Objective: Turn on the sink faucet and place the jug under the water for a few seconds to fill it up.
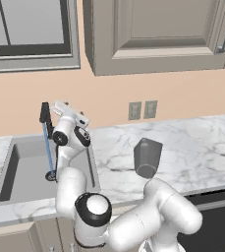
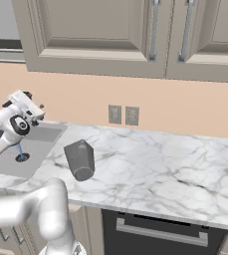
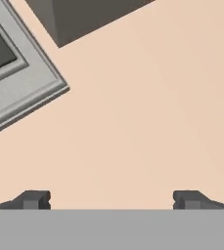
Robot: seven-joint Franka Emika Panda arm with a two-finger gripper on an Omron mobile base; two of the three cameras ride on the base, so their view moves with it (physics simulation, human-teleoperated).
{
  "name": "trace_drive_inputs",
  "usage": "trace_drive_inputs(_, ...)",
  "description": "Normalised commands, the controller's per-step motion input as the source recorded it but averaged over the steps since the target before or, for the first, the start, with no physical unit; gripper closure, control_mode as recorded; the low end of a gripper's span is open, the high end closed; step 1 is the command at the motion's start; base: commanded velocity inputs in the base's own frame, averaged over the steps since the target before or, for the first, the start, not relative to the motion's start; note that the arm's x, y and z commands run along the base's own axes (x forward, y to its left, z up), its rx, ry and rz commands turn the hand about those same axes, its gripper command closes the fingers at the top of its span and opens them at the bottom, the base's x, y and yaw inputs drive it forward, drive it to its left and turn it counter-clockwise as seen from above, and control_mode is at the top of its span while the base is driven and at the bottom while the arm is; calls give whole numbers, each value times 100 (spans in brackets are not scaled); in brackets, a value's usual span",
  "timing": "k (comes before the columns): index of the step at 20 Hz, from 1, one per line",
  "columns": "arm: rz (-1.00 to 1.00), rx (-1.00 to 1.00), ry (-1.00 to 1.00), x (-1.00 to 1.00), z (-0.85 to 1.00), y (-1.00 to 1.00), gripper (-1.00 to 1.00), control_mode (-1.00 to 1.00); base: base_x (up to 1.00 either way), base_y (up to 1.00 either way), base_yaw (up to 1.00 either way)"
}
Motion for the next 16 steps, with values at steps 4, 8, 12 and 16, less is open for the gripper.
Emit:
trace_drive_inputs(4,-8,12,37,-86,-1,-29,-100,-100,0,0,0)
trace_drive_inputs(8,-8,14,34,-86,21,-40,-100,-100,0,0,0)
trace_drive_inputs(12,-8,22,25,-80,42,-47,-100,-100,0,0,0)
trace_drive_inputs(16,-2,32,20,-93,0,-63,-100,-100,0,0,0)
